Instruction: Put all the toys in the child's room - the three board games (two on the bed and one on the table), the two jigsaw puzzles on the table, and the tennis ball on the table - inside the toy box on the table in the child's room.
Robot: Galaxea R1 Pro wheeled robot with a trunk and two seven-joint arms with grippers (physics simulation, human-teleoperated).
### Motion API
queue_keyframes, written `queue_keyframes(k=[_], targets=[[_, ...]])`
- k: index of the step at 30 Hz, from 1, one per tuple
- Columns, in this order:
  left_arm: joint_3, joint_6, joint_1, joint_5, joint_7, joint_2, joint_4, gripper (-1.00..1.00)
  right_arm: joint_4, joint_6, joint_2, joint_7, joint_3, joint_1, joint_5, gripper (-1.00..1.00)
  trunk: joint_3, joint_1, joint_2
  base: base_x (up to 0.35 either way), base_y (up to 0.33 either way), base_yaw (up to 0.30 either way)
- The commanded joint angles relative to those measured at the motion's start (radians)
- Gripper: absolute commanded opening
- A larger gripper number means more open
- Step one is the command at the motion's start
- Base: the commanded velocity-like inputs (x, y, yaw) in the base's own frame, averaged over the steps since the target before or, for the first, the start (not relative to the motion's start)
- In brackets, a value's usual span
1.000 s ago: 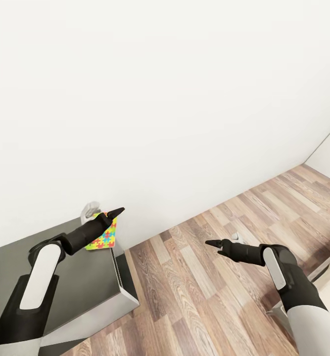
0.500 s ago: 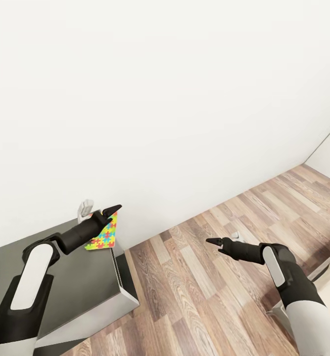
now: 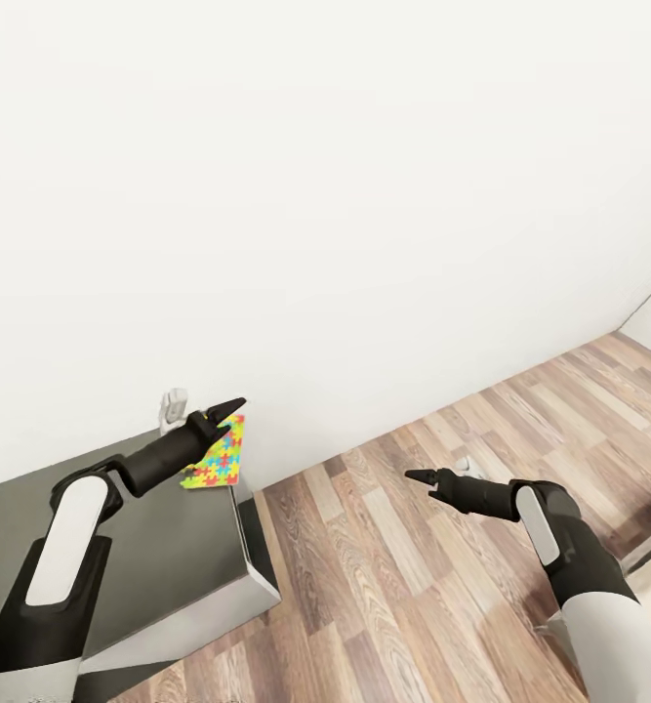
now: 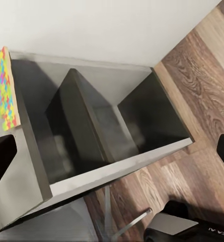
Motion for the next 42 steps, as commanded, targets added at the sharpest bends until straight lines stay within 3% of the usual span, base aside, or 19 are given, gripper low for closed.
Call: queue_keyframes(k=[1, 15, 25, 32, 42], targets=[[0.001, 0.005, -0.001, 0.006, 0.005, 0.000, 0.000, 1.00, 0.000, 0.005, 0.000, 0.006, -0.002, -0.001, 0.004, 1.00, -0.001, 0.001, -0.002, 0.000, 0.000, 0.207], [-0.026, 0.047, -0.031, 0.038, -0.020, 0.003, 0.000, 1.00, 0.002, 0.008, -0.004, 0.009, -0.009, -0.002, 0.001, 1.00, 0.004, 0.001, -0.002, 0.000, 0.000, 0.220], [-0.033, 0.064, -0.053, 0.059, -0.021, 0.001, 0.000, 1.00, 0.035, 0.014, -0.018, 0.025, -0.018, -0.016, -0.002, 1.00, 0.005, 0.001, -0.002, 0.000, 0.000, 0.077], [-0.036, 0.071, -0.064, 0.094, -0.009, 0.006, 0.000, 1.00, 0.160, 0.010, -0.026, 0.028, -0.049, -0.075, -0.004, 1.00, 0.005, 0.001, -0.002, 0.000, 0.000, 0.024], [-0.038, 0.107, -0.074, 0.111, -0.008, 0.008, 0.000, 1.00, 0.284, -0.017, -0.021, 0.031, -0.081, -0.126, -0.005, 1.00, 0.005, 0.001, -0.002, 0.000, 0.000, 0.008]])
